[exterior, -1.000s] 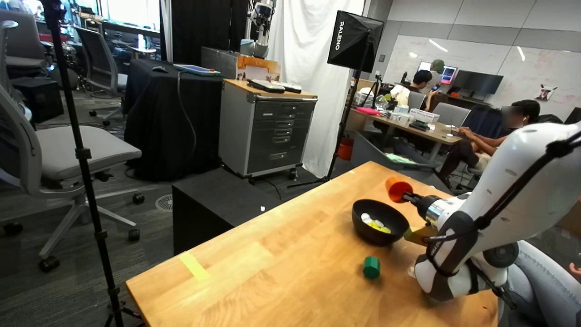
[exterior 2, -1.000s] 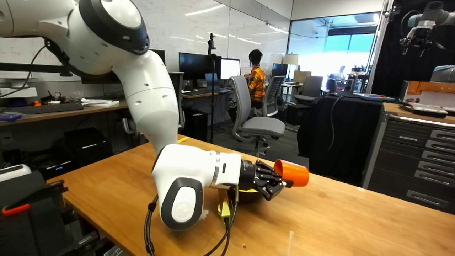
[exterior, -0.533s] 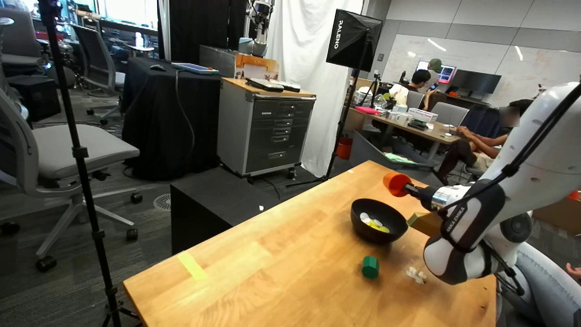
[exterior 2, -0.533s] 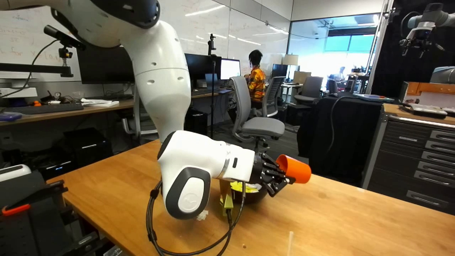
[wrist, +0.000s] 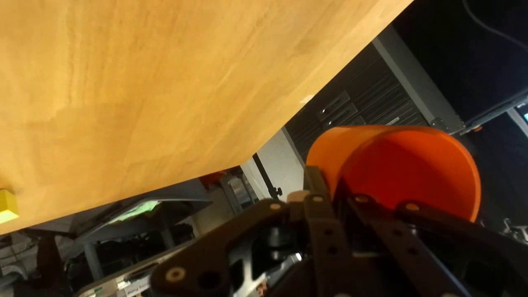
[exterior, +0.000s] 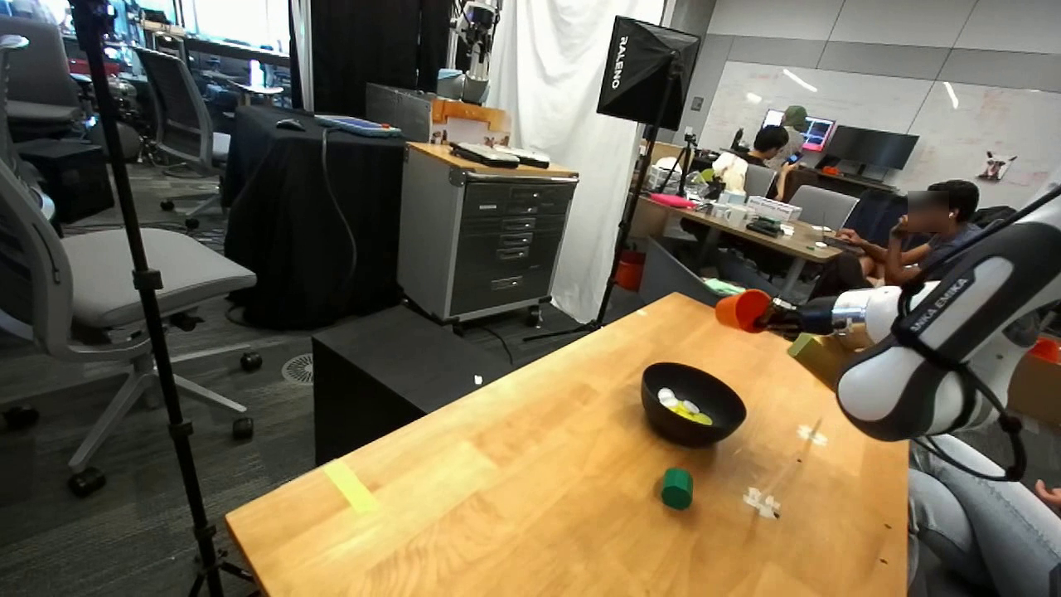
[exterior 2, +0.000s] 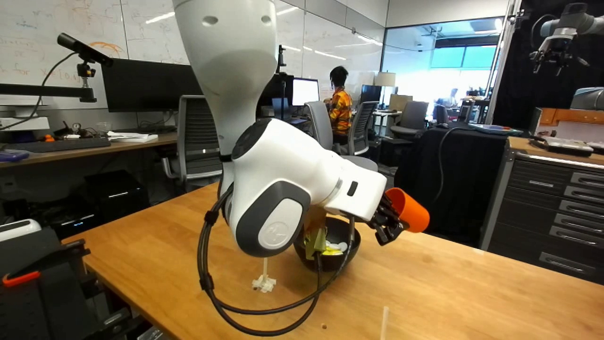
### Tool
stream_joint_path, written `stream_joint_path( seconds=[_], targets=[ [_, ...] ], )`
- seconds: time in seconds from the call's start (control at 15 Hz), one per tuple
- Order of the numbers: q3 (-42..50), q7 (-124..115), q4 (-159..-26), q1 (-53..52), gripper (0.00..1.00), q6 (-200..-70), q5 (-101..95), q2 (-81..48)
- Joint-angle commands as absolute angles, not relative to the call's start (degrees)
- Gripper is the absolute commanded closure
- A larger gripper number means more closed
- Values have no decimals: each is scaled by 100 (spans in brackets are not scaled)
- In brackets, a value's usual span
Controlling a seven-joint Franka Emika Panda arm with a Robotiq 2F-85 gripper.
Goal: Pour the contents of the orange cup into the black bowl
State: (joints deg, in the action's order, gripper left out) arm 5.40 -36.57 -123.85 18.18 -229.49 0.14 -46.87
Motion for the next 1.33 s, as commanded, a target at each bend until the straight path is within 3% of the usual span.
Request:
stream_joint_path(
  seconds=[0.0,0.33,0.53,0.73,0.93,1.13,1.2,1.27],
  targets=[
    [11,-3734,-12941,2664,99,-21744,-946,-3734],
    [-836,-3876,-12984,3869,99,-19465,-2408,-3103],
    [-2054,-3584,-12963,5114,99,-18078,-3055,-2968],
    [-3327,-2664,-12831,6268,99,-16646,-2735,-3075],
    [-3957,-1744,-12585,6846,99,-15183,-2292,-3115],
    [-3904,-1258,-12180,6755,99,-13809,-2164,-3116],
    [-2928,-534,-12077,5746,99,-13592,-1250,-2749],
    [-2654,-420,-11836,5501,99,-13204,-1160,-2790]
  ],
)
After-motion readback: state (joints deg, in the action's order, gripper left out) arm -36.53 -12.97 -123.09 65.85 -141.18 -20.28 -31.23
